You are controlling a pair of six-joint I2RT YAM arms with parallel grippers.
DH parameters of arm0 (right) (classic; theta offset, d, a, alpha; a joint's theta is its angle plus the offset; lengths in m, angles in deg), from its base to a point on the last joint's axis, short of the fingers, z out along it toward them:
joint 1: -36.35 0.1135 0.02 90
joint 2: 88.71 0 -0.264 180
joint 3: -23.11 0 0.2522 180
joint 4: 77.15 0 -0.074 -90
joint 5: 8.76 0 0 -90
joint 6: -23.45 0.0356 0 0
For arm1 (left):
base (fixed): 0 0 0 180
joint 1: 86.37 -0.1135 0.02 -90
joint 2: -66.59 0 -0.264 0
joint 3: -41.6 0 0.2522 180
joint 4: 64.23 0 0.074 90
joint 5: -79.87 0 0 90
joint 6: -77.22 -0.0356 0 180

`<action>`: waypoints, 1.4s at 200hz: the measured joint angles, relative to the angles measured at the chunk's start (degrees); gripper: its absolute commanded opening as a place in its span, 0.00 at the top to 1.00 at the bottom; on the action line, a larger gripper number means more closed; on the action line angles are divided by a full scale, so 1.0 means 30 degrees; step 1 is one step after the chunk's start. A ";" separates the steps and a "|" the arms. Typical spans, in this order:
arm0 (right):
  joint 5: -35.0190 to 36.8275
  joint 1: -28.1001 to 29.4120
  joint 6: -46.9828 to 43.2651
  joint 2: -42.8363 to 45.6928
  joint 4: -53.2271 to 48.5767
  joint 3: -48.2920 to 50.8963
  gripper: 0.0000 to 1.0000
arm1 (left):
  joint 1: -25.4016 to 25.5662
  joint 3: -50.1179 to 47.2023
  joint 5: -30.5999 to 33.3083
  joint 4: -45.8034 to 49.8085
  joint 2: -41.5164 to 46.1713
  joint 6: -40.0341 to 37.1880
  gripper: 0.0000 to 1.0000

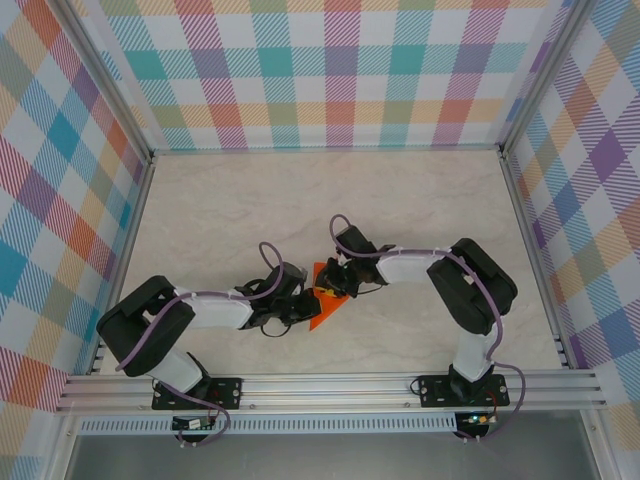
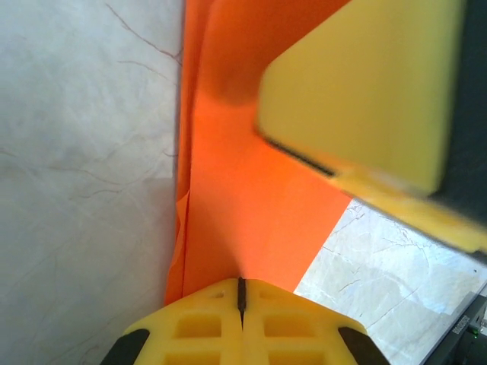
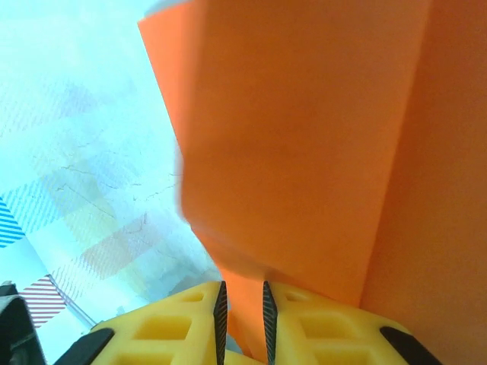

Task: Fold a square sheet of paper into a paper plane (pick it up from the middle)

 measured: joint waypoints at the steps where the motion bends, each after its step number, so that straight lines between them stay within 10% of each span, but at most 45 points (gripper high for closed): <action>1: 0.0000 -0.0015 -0.0022 0.0022 -0.0029 -0.0007 0.77 | 0.0000 -0.0007 0.0022 0.0000 0.0007 0.0000 1.00; 61: -0.0627 -0.0867 -0.2404 0.2200 -0.0109 -0.0029 0.97 | 0.0000 -0.0597 0.0714 0.0408 0.0882 -0.0707 1.00; 172: -0.1239 -0.0401 -0.3104 -0.1064 0.0714 -0.0109 0.96 | 0.0000 -0.0699 0.0663 0.0423 0.0947 -0.1435 1.00; 280: -0.0393 -0.4415 -0.5399 -0.1982 0.0561 -0.1887 0.92 | -0.0007 -0.1217 0.0554 -0.0488 0.1005 -0.1953 1.00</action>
